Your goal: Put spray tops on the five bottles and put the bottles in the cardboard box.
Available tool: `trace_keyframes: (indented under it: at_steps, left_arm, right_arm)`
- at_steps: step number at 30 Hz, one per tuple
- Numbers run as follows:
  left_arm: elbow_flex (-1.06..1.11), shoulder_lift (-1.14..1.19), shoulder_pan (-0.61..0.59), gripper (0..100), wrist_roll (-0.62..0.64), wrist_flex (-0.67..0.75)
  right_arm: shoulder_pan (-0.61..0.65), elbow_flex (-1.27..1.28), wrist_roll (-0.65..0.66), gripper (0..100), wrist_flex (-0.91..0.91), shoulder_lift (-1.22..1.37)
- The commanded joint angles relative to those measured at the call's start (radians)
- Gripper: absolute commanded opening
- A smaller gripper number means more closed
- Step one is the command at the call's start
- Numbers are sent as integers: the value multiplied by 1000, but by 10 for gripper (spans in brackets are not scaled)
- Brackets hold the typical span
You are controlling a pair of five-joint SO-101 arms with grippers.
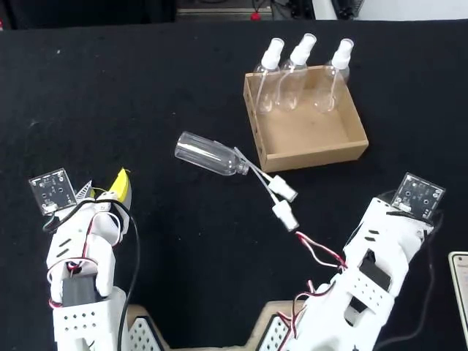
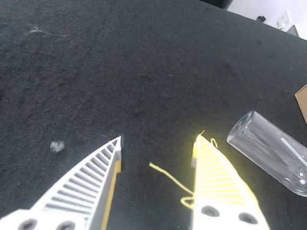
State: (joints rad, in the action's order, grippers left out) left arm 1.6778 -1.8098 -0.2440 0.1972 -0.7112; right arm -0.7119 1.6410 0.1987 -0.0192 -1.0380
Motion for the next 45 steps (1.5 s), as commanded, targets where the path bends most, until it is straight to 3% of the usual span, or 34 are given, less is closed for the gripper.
trace_keyframes:
  at_steps: [1, 18, 29, 38, 42, 45]
  left_arm:
    - [21, -14, -1, 231, -8, 18]
    - [21, -14, -1, 231, -8, 17]
    - [21, -14, -1, 231, -8, 17]
    - [21, -14, -1, 231, -8, 17]
    - [21, -14, 1, 231, -8, 17]
    - [21, -14, 16, 231, -11, 17]
  right_arm:
    - [14, 25, 11, 260, 110, -19]
    - [12, 24, 11, 258, 173, 130]
    - [12, 19, 3, 256, 353, 268]
    - [3, 15, 2, 55, 431, 268]
    - [11, -76, 8, 74, 299, 268]
    - [11, -260, 9, 78, -43, 268]
